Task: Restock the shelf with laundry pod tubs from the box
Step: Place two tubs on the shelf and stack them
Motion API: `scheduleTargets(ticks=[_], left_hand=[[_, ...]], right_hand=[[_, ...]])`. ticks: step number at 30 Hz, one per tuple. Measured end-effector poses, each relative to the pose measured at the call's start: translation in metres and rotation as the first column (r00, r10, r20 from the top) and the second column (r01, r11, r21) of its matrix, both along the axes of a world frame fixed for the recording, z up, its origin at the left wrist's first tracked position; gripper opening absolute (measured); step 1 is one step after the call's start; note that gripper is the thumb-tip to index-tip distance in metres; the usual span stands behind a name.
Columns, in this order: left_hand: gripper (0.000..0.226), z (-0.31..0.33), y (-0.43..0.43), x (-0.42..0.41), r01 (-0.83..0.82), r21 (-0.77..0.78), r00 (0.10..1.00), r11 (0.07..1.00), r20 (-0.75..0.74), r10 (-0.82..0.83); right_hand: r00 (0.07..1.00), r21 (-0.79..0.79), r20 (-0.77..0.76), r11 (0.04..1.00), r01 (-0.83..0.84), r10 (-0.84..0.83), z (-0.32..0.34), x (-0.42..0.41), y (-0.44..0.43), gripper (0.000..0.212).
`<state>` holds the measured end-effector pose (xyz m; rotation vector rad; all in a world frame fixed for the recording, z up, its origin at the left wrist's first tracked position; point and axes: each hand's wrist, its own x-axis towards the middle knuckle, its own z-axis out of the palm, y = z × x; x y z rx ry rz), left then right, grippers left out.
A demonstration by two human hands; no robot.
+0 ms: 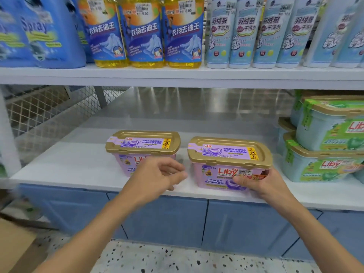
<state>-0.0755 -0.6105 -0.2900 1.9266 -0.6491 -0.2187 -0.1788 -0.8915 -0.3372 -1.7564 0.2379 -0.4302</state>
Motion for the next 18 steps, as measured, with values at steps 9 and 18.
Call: scheduleTargets(ticks=[9, 18], left_hand=[[0.121, -0.01, 0.118, 0.079, -0.34, -0.27, 0.94, 0.901, -0.105, 0.324], [0.047, -0.04, 0.081, 0.106, -0.161, -0.209, 0.971, 0.965, -0.206, 0.117]], right_hand=[[1.0, -0.023, -0.013, 1.0, 0.012, -0.012, 0.0, 0.003, 0.002, 0.056], [0.996, -0.038, -0.054, 0.997, 0.066, -0.068, 0.014, -0.004, 0.005, 0.056]])
